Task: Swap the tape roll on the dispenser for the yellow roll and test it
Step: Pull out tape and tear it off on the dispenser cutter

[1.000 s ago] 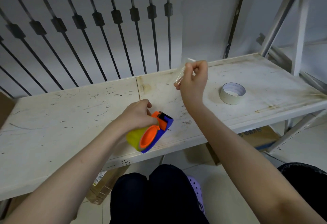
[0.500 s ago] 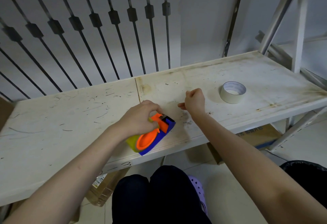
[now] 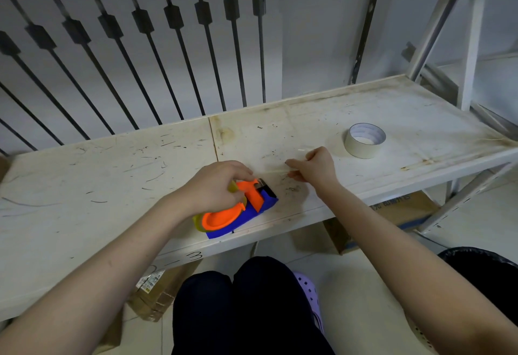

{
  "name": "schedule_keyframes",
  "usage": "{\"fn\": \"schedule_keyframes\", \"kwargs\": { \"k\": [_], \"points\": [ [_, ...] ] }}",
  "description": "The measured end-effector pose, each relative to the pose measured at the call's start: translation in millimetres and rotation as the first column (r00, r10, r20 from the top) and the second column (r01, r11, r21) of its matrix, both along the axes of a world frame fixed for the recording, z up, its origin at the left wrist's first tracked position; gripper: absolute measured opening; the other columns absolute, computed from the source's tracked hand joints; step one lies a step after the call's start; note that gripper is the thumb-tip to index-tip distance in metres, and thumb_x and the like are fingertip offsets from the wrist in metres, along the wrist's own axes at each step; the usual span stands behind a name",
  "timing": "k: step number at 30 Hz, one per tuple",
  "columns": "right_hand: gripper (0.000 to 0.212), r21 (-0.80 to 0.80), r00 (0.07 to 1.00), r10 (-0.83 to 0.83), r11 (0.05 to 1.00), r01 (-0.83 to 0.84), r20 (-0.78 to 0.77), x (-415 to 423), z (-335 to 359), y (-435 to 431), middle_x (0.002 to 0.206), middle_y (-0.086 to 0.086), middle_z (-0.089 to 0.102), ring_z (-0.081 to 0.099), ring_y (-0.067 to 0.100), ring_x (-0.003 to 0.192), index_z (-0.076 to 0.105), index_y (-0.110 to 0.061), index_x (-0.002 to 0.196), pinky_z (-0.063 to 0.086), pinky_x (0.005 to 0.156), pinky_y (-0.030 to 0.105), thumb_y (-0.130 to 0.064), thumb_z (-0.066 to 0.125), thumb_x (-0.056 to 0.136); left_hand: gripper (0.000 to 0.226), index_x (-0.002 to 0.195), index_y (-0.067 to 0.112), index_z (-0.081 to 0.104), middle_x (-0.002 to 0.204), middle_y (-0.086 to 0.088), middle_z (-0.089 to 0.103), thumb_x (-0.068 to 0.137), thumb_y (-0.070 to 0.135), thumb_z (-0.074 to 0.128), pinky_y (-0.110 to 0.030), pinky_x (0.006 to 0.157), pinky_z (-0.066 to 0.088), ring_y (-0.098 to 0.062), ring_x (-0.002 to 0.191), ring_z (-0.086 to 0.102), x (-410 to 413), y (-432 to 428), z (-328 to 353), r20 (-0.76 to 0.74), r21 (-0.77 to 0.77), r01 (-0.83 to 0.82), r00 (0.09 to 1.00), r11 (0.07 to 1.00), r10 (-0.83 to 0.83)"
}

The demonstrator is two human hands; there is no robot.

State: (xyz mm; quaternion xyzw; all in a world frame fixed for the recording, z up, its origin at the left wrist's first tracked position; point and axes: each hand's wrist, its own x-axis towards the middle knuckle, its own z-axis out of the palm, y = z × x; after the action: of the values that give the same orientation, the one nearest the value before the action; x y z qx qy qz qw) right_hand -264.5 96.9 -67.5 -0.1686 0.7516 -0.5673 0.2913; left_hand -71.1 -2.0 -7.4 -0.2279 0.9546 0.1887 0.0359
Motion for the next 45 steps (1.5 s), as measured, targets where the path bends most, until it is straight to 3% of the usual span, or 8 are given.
{"fn": "schedule_keyframes", "kwargs": {
  "k": [7, 11, 14, 17, 24, 31, 39, 45],
  "points": [
    [0.042, 0.013, 0.999, -0.022, 1.000, 0.023, -0.041, 6.8, -6.3, 12.8, 0.072, 0.007, 0.059, 0.067, 0.017, 0.054, 0.036, -0.012, 0.092, 0.059, 0.067, 0.039, -0.009, 0.074, 0.076, 0.047, 0.127, 0.032, 0.057, 0.144, 0.017, 0.044, 0.085, 0.013, 0.051, -0.022, 0.097, 0.035, -0.007, 0.131, 0.042, 4.9, 0.3, -4.0, -0.018, 0.006, 0.069, 0.997, 0.998, -0.068],
    [0.039, 0.046, 0.994, -0.030, 0.998, 0.036, -0.108, 15.7, -13.9, 18.4, 0.080, 0.014, 0.067, 0.066, 0.013, 0.052, 0.036, -0.012, 0.093, 0.049, 0.044, 0.017, -0.013, 0.072, 0.079, 0.047, 0.123, 0.036, 0.060, 0.138, 0.019, 0.051, 0.081, 0.026, 0.041, -0.034, 0.100, 0.042, -0.008, 0.126, 0.048, 5.0, -0.7, -1.6, 0.119, -0.039, 0.135, 0.984, 0.990, -0.129],
    [0.034, 0.015, 0.984, -0.067, 0.997, 0.071, -0.168, 21.3, -17.6, 20.4, 0.092, 0.019, 0.063, 0.069, 0.022, 0.062, 0.036, -0.012, 0.091, 0.042, 0.038, 0.013, -0.015, 0.068, 0.082, 0.044, 0.123, 0.038, 0.060, 0.140, 0.018, 0.050, 0.087, 0.020, 0.044, -0.032, 0.102, 0.040, -0.009, 0.127, 0.047, 2.9, -0.6, 2.5, 0.169, -0.009, 0.159, 0.973, 0.987, -0.155],
    [0.029, -0.063, 0.982, -0.125, 0.991, 0.117, -0.142, 28.6, -18.2, 23.8, 0.086, 0.010, 0.052, 0.069, 0.020, 0.060, 0.036, -0.013, 0.090, 0.039, 0.036, 0.008, -0.014, 0.065, 0.086, 0.042, 0.119, 0.040, 0.063, 0.138, 0.019, 0.051, 0.090, 0.016, 0.045, -0.029, 0.100, 0.039, -0.007, 0.125, 0.047, 1.4, 0.6, 4.1, 0.185, 0.001, 0.163, 0.970, 0.987, -0.160],
    [0.029, -0.065, 0.979, -0.159, 0.986, 0.151, -0.126, 36.3, -19.9, 28.7, 0.082, 0.008, 0.050, 0.063, 0.005, 0.046, 0.035, -0.015, 0.086, 0.040, 0.036, 0.008, -0.012, 0.064, 0.086, 0.038, 0.104, 0.043, 0.068, 0.125, 0.020, 0.061, 0.088, 0.017, 0.046, -0.040, 0.106, 0.034, -0.007, 0.114, 0.054, -0.9, 2.0, 5.3, 0.164, 0.047, 0.105, 0.980, 0.993, -0.112],
    [0.026, -0.069, 0.981, -0.142, 0.989, 0.134, -0.130, 34.5, -12.0, 27.9, 0.083, 0.007, 0.048, 0.060, 0.002, 0.038, 0.036, -0.013, 0.090, 0.038, 0.034, 0.008, -0.009, 0.062, 0.086, 0.041, 0.098, 0.048, 0.069, 0.115, 0.017, 0.068, 0.074, 0.029, 0.040, -0.039, 0.099, 0.043, -0.011, 0.108, 0.059, -2.2, 4.5, 10.6, 0.200, 0.096, 0.080, 0.975, 0.992, -0.098],
    [0.025, -0.097, 0.987, -0.123, 0.989, 0.113, -0.100, 37.7, -9.0, 38.9, 0.080, 0.007, 0.045, 0.065, 0.011, 0.047, 0.036, -0.015, 0.086, 0.043, 0.038, 0.012, -0.001, 0.056, 0.085, 0.040, 0.074, 0.058, 0.066, 0.106, 0.016, 0.071, 0.068, 0.024, 0.046, -0.045, 0.091, 0.051, -0.015, 0.102, 0.062, -5.1, 6.9, 14.6, 0.174, 0.193, 0.058, 0.981, 0.980, -0.092],
    [0.024, -0.079, 0.990, -0.106, 0.992, 0.099, -0.091, 42.7, -7.1, 44.6, 0.078, 0.004, 0.043, 0.066, 0.017, 0.051, 0.037, -0.013, 0.086, 0.043, 0.037, 0.013, 0.005, 0.051, 0.083, 0.039, 0.072, 0.058, 0.068, 0.104, 0.017, 0.071, 0.066, 0.024, 0.050, -0.047, 0.090, 0.052, -0.016, 0.103, 0.063, -4.7, 1.5, 12.9, 0.169, 0.244, 0.056, 0.981, 0.968, -0.100]
  ]
}}
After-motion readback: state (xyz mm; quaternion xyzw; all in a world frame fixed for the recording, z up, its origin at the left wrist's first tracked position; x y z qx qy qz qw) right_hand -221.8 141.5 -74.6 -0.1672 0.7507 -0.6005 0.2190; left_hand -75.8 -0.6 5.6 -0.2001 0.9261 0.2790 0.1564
